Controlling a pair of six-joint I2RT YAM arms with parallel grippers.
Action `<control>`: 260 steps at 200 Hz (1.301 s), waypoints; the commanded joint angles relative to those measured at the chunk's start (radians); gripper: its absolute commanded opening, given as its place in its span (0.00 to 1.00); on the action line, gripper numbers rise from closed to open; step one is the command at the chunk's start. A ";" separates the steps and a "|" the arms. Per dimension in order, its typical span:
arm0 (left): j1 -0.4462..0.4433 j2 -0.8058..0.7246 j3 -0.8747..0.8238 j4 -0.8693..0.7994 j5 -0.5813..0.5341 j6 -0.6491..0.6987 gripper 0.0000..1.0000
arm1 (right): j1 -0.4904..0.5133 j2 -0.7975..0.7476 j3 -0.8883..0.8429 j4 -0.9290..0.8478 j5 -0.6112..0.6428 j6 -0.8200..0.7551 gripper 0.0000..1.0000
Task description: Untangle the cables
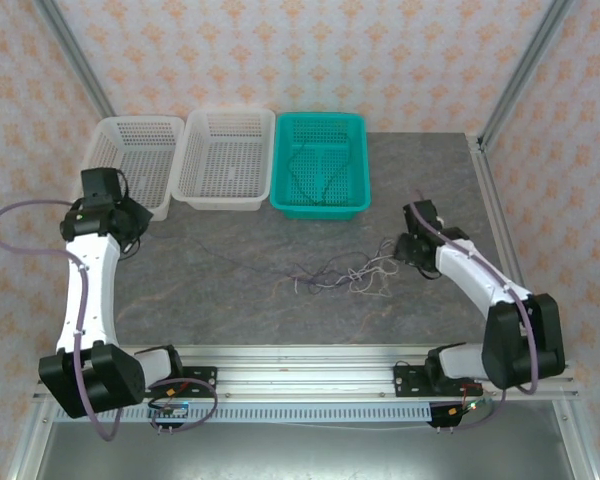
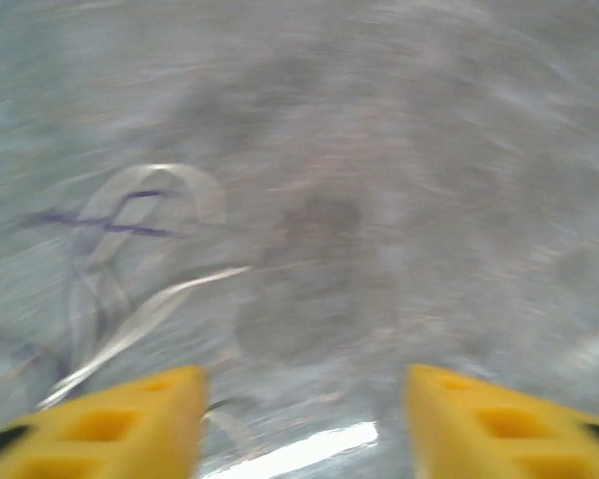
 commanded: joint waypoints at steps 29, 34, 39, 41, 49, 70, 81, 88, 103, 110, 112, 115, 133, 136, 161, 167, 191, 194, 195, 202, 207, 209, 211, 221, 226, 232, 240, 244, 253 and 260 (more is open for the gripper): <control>-0.062 0.006 0.027 0.079 0.079 0.029 0.00 | 0.314 -0.114 0.001 0.301 -0.350 -0.451 0.98; -0.064 0.006 0.032 0.077 0.083 0.031 0.00 | 0.349 -0.112 0.000 0.317 -0.359 -0.491 0.98; -0.068 0.007 0.035 0.076 0.084 0.032 0.00 | 0.385 -0.102 0.000 0.331 -0.351 -0.526 0.98; -0.068 0.007 0.037 0.075 0.084 0.033 0.00 | 0.399 -0.098 0.000 0.334 -0.349 -0.538 0.99; -0.074 0.006 0.041 0.073 0.084 0.034 0.00 | 0.440 -0.069 0.010 0.335 -0.340 -0.579 0.99; -0.087 -0.001 0.040 0.073 0.078 0.030 0.00 | 0.512 0.030 0.042 0.323 -0.343 -0.644 0.95; -0.089 -0.003 0.038 0.073 0.076 0.027 0.00 | 0.542 0.090 0.054 0.319 -0.334 -0.673 0.94; -0.090 -0.003 0.039 0.069 0.075 0.025 0.00 | 0.560 0.127 0.061 0.310 -0.328 -0.700 0.93; -0.090 0.000 0.044 0.054 0.057 0.016 0.00 | 0.594 0.207 0.078 0.310 -0.309 -0.741 0.93; -0.090 0.002 0.045 0.050 0.047 0.012 0.00 | 0.601 0.244 0.086 0.313 -0.310 -0.746 0.92; -0.090 0.004 0.046 0.048 0.044 0.011 0.00 | 0.601 0.254 0.087 0.317 -0.310 -0.746 0.91; -0.090 0.005 0.047 0.044 0.038 0.009 0.00 | 0.603 0.268 0.089 0.320 -0.308 -0.742 0.88; -0.090 0.013 0.049 0.027 -0.009 0.001 0.00 | 0.603 0.325 0.098 0.332 -0.270 -0.714 0.60; -0.090 0.013 0.047 0.025 -0.020 -0.001 0.00 | 0.603 0.328 0.095 0.338 -0.259 -0.708 0.54; -0.090 0.032 -0.002 0.049 -0.065 -0.025 0.08 | 0.602 0.309 0.066 0.365 -0.214 -0.692 0.06; -0.089 0.040 -0.016 0.066 -0.064 -0.027 0.16 | 0.602 0.293 0.060 0.366 -0.216 -0.691 0.00; -0.093 0.054 -0.042 0.086 -0.048 -0.014 0.60 | 0.597 0.227 0.026 0.388 -0.275 -0.698 0.00; -0.093 0.048 -0.044 0.086 -0.050 -0.012 0.63 | 0.596 0.222 0.022 0.391 -0.281 -0.698 0.00; -0.094 0.046 -0.045 0.086 -0.050 -0.011 0.65 | 0.596 0.221 0.021 0.392 -0.283 -0.699 0.00; -0.098 0.026 -0.051 0.087 -0.056 -0.009 0.71 | 0.592 0.214 0.015 0.397 -0.299 -0.699 0.00; -0.101 0.009 -0.058 0.089 -0.054 -0.007 0.74 | 0.590 0.212 0.013 0.399 -0.311 -0.702 0.00; -0.101 0.001 -0.062 0.091 -0.054 -0.006 0.74 | 0.590 0.212 0.013 0.399 -0.314 -0.702 0.00; -0.104 -0.007 -0.065 0.093 -0.051 -0.006 0.75 | 0.590 0.212 0.013 0.399 -0.317 -0.704 0.00; -0.108 -0.050 -0.086 0.104 -0.012 -0.012 0.76 | 0.585 0.216 0.019 0.392 -0.326 -0.705 0.00; -0.112 -0.071 -0.099 0.111 0.023 -0.025 0.76 | 0.584 0.219 0.023 0.390 -0.327 -0.705 0.00; -0.122 -0.096 -0.119 0.127 0.073 -0.051 0.75 | 0.581 0.220 0.031 0.383 -0.327 -0.701 0.00; -0.146 -0.130 -0.153 0.150 0.131 -0.113 0.75 | 0.577 0.223 0.039 0.376 -0.328 -0.696 0.00; -0.166 -0.147 -0.172 0.161 0.150 -0.155 0.74 | 0.575 0.221 0.043 0.374 -0.330 -0.694 0.00; -0.230 -0.185 -0.220 0.190 0.173 -0.258 0.74 | 0.573 0.222 0.048 0.374 -0.334 -0.693 0.00; -0.293 -0.213 -0.261 0.220 0.175 -0.344 0.74 | 0.571 0.223 0.051 0.373 -0.339 -0.693 0.00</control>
